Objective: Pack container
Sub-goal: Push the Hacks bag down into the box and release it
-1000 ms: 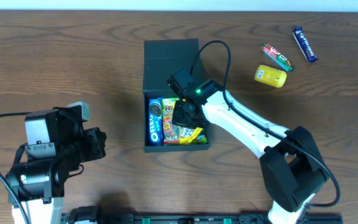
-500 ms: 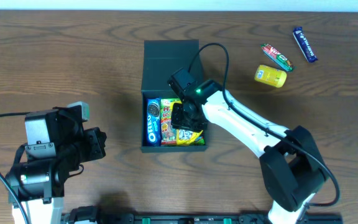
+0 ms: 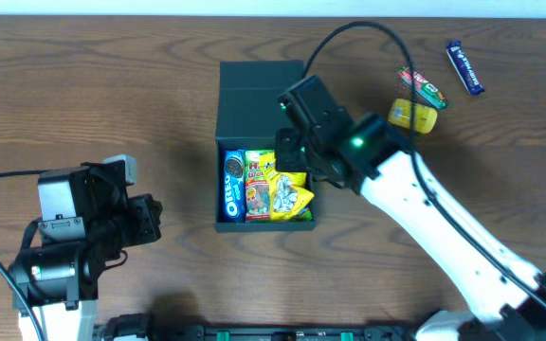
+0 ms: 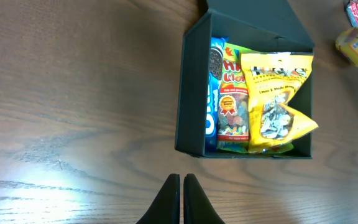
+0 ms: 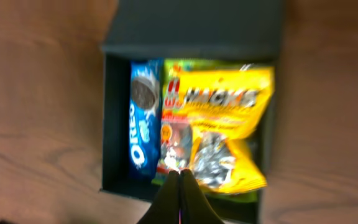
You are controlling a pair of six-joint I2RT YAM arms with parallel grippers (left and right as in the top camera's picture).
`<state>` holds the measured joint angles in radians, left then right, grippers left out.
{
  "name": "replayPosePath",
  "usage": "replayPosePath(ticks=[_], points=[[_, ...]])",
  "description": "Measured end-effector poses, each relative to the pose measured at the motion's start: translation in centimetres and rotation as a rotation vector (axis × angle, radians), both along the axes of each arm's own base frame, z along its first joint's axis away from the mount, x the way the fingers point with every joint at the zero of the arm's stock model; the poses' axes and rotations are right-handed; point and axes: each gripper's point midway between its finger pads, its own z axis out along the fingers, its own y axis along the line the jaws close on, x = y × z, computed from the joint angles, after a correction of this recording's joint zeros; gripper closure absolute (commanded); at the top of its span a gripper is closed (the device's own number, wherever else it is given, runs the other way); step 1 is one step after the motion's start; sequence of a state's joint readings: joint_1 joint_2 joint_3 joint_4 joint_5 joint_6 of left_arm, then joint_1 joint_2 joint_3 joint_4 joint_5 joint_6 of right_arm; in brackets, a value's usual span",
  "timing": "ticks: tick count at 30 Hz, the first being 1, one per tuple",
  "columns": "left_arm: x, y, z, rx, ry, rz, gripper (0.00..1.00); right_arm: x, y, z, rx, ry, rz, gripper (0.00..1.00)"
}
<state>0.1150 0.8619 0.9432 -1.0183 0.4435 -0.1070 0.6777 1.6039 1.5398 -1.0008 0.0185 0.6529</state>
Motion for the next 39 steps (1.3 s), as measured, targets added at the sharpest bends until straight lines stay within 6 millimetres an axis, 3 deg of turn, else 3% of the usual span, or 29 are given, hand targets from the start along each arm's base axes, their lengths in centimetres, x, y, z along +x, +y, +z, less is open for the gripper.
replayPosePath(ticks=[4, 15, 25, 33, 36, 39], points=[[0.0, 0.0, 0.0, 0.000, 0.000, 0.000, 0.94, 0.7, -0.5, -1.5, -0.090, -0.030, -0.009, 0.99], [0.0, 0.0, 0.0, 0.004, -0.001, -0.002, 0.94, 2.2, -1.0, -12.6, -0.319, 0.116, -0.015, 0.99], [-0.1, 0.0, -0.1, 0.006, 0.001, -0.005, 0.94, 2.0, -1.9, -17.3, -0.423, 0.193, -0.025, 0.99], [-0.1, 0.0, -0.1, 0.005, 0.001, -0.005, 0.95, 1.1, -2.8, -16.3, -0.440, 0.218, -0.027, 0.99], [-0.1, 0.0, -0.1, 0.005, 0.001, -0.005, 0.94, 0.8, -3.0, -13.1, -0.401, 0.179, -0.031, 0.99], [-0.1, 0.0, -0.1, 0.005, 0.001, -0.005, 0.94, 0.1, -3.3, -8.4, -0.336, 0.118, -0.033, 0.99]])
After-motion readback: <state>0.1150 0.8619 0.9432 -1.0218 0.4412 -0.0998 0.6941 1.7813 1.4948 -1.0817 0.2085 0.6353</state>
